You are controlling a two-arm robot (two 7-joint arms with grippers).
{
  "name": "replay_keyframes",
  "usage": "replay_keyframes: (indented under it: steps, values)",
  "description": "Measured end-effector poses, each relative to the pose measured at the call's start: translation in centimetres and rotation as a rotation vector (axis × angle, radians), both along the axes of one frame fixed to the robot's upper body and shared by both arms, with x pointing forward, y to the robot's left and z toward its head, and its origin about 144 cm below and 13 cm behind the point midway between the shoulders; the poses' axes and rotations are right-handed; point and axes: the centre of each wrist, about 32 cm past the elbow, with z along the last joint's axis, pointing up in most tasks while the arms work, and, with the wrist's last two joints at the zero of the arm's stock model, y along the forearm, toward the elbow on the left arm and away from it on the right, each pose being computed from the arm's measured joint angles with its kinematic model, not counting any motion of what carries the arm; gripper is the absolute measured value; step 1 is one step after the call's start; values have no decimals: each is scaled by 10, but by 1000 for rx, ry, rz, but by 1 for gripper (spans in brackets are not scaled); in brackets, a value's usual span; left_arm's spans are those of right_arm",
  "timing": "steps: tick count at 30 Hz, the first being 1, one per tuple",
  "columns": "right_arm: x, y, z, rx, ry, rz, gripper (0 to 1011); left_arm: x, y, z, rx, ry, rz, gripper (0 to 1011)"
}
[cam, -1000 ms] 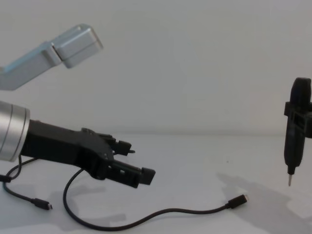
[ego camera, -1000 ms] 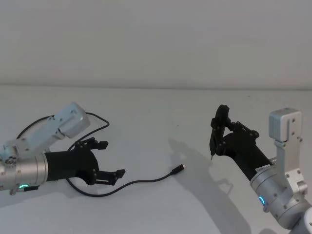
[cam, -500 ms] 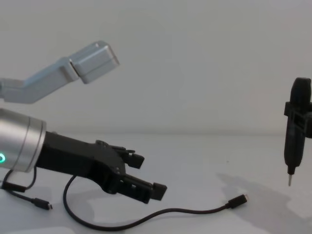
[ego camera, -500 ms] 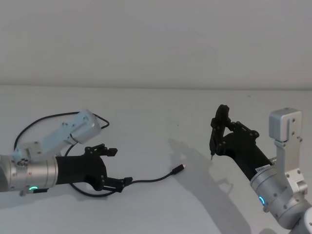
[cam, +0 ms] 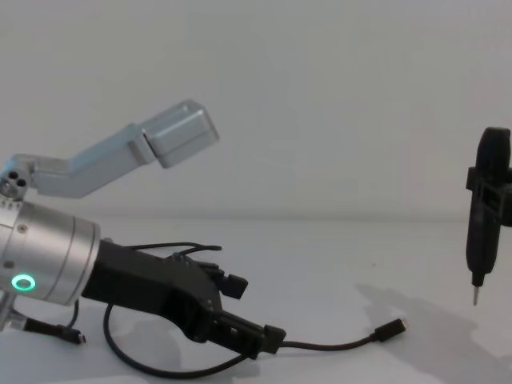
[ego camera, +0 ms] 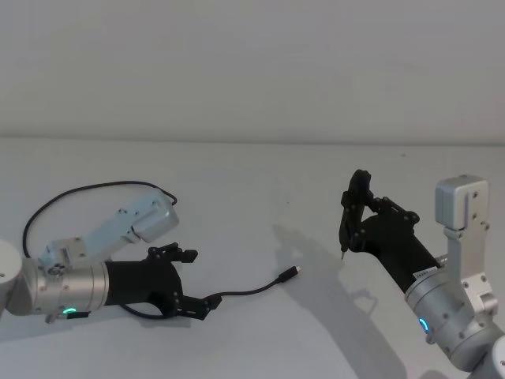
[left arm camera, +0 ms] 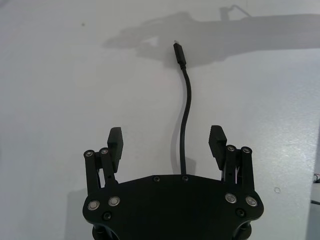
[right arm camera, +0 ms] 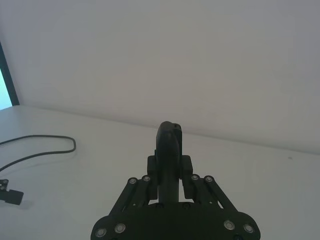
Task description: Pick up the data cable with the one hand.
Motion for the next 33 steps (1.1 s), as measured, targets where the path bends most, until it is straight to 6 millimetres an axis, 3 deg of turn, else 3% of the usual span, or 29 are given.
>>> replay_keyframes:
  steps: [33]
  values:
    - [0, 0, 0, 0, 0, 0, 275, 6, -18, -15, 21, 20, 41, 1000]
